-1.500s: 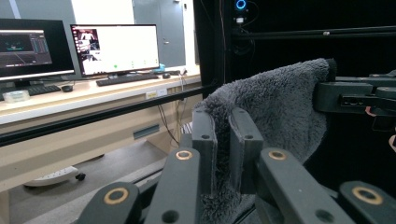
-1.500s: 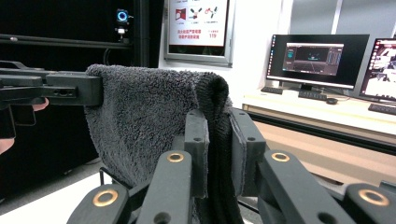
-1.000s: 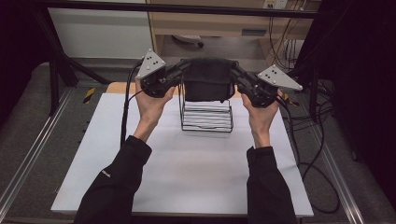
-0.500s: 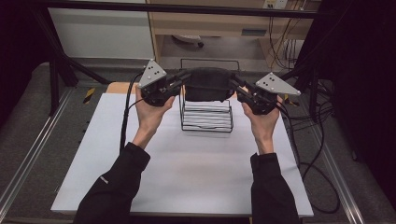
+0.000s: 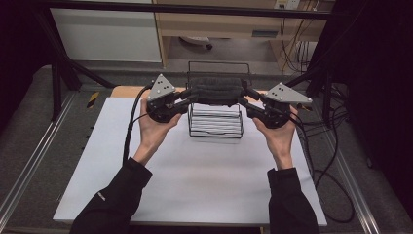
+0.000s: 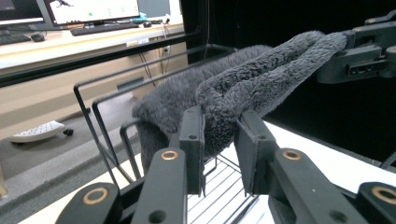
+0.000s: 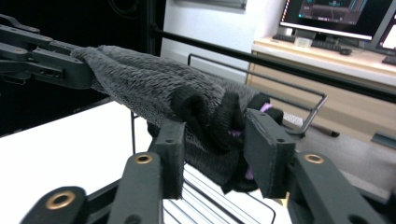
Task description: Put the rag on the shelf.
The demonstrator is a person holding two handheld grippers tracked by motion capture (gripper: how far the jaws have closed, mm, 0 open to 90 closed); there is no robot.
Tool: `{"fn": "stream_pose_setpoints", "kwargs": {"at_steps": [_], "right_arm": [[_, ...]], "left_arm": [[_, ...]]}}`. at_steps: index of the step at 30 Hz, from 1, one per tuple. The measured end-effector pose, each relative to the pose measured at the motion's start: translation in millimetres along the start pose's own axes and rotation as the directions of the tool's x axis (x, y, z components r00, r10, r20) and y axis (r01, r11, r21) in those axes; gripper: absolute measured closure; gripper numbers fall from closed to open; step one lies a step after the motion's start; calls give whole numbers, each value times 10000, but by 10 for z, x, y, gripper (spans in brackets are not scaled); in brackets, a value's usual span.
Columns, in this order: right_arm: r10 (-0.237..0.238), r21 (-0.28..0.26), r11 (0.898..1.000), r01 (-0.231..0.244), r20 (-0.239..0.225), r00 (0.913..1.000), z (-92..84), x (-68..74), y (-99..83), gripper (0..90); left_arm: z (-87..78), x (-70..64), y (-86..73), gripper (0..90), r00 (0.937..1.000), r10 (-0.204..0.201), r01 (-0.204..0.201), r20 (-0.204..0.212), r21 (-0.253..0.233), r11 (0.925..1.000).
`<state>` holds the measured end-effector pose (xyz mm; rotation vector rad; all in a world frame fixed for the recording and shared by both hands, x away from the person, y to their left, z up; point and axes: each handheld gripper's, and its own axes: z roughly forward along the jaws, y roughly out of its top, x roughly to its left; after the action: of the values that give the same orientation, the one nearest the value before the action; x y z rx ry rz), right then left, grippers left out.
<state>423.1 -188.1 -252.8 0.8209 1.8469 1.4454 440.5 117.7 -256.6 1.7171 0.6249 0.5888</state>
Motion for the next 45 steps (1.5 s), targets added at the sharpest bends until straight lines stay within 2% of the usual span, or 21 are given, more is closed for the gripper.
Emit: {"fn": "stream_pose_setpoints", "kwargs": {"at_steps": [7, 14, 22, 26, 35, 39, 42, 45], "right_arm": [[306, 632, 9975, -304, -26, 9995, -18, 29, -56, 541], [765, 1165, 9904, -749, -93, 9970, -27, 10, -164, 510], [1486, 1472, 9786, -1435, -239, 9886, -17, -51, -353, 484], [1675, 1614, 9735, -1622, -196, 9857, 46, -80, -474, 457], [1966, 1864, 9636, -1917, -78, 9805, 186, -147, -754, 313], [2055, 1875, 9616, -2003, -84, 9786, 166, -148, -796, 236], [1946, 1923, 9632, -1876, -185, 9807, 138, -125, -800, 172], [1994, 2016, 9612, -1882, -363, 9792, 105, -102, -801, 124]], "left_arm": [[24, -7, -111, 661, 9999, -161, 158, 34, 678, 9976], [66, -16, -224, 632, 9997, -260, 258, 2, 1153, 9930], [142, -11, -349, 574, 9989, -430, 456, -191, 1694, 9845], [207, 13, -416, 537, 9982, -502, 559, -329, 2025, 9777], [304, 102, -613, 444, 9959, -676, 815, -609, 2664, 9604], [278, 127, -682, 400, 9952, -802, 930, -563, 2861, 9537], [230, 125, -719, 355, 9955, -790, 911, -514, 3115, 9459], [162, 133, -752, 311, 9952, -814, 945, -537, 3234, 9415]]}}
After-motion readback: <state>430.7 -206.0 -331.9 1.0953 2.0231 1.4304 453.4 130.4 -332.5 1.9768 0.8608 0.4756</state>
